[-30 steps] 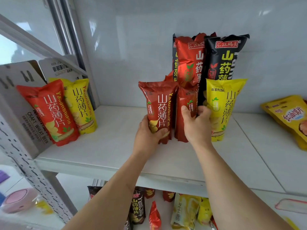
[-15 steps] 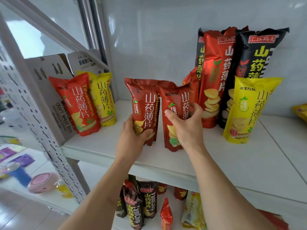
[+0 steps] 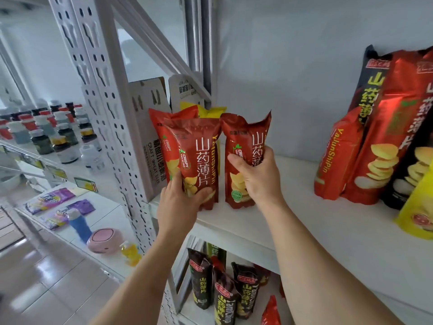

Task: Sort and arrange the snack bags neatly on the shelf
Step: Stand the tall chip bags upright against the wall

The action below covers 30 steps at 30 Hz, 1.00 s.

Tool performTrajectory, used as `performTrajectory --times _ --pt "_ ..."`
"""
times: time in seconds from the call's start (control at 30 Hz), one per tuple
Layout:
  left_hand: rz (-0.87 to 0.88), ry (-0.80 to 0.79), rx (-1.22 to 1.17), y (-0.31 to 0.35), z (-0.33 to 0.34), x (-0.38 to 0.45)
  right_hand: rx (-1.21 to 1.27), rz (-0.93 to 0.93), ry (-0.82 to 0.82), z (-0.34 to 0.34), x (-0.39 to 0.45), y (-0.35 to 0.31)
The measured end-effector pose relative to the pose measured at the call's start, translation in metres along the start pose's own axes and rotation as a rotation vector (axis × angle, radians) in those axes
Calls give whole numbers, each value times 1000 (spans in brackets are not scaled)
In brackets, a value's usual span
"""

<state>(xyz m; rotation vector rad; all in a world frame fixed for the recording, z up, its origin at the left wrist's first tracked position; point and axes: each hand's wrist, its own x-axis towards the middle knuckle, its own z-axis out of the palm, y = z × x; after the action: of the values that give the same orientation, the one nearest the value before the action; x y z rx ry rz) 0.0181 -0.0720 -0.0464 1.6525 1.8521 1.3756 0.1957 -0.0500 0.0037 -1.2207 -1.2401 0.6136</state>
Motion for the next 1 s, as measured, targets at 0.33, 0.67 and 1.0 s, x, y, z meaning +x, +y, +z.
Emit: performTrajectory --times 0.33,0.67,1.0 --pt "28 -30 79 -16 -3 26 15 21 24 38 15 7" --pt "87 15 70 -25 -1 28 5 39 110 44 15 4" --pt "268 269 116 -24 5 10 -100 110 82 36 -7 11"
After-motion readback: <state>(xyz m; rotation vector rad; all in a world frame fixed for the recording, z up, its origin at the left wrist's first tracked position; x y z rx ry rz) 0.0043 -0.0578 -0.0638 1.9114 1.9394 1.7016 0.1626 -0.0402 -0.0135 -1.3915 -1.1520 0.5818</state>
